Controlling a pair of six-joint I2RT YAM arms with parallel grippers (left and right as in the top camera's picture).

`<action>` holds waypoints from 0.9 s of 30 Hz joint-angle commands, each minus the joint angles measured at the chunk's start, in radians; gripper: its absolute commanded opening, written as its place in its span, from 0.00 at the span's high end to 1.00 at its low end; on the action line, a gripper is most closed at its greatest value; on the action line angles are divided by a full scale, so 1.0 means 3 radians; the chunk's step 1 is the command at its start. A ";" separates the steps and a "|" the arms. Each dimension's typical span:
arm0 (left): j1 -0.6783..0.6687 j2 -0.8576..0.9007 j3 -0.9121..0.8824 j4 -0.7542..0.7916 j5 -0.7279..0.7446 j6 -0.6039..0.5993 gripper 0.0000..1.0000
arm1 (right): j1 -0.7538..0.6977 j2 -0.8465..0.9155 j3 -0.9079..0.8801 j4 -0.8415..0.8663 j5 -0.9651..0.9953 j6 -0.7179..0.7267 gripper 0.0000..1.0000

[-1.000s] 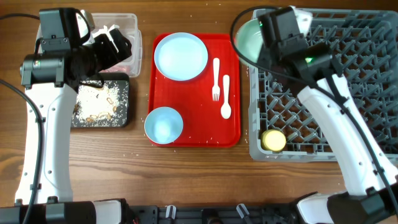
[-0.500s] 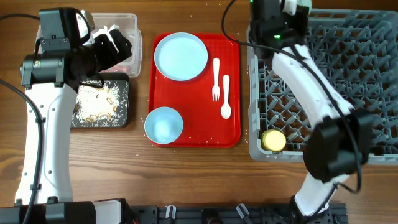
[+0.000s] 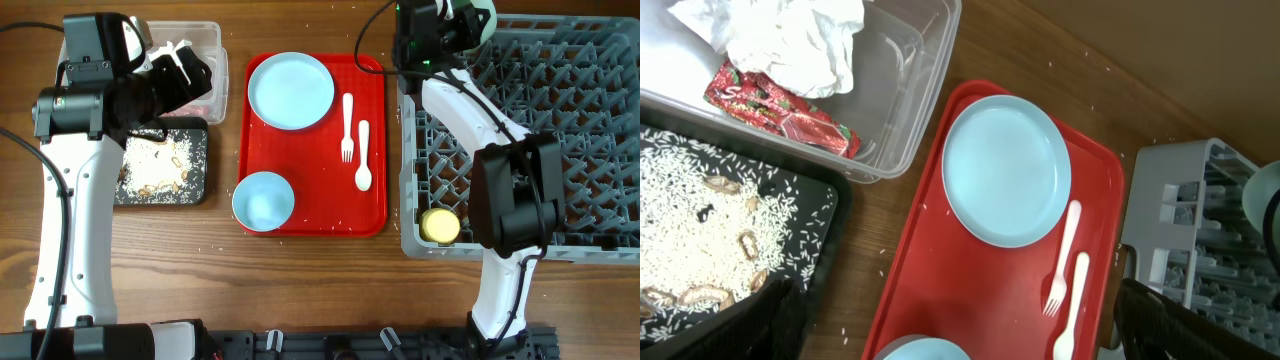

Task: Sort waste into correct bins and load items into the dishwasher rack
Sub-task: 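Carry the green bowl right and set it upright in the rack's back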

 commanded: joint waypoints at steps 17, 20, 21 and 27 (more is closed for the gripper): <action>0.0028 0.0019 0.0013 0.0009 -0.0033 0.0029 0.00 | 0.0183 0.0081 -0.0008 -0.0783 0.0078 0.0312 0.75; 0.0028 0.0019 0.0013 0.0009 -0.0033 0.0029 0.00 | 0.0258 0.0081 -0.0008 -0.0790 0.0081 0.0306 0.63; 0.0028 0.0019 0.0013 0.0009 -0.0033 0.0029 0.00 | 0.0282 0.0081 -0.0008 -0.0809 0.0080 0.0285 0.63; 0.0028 0.0019 0.0013 0.0009 -0.0033 0.0029 0.00 | 0.0394 0.0080 -0.0008 -0.0879 0.0093 0.0281 0.50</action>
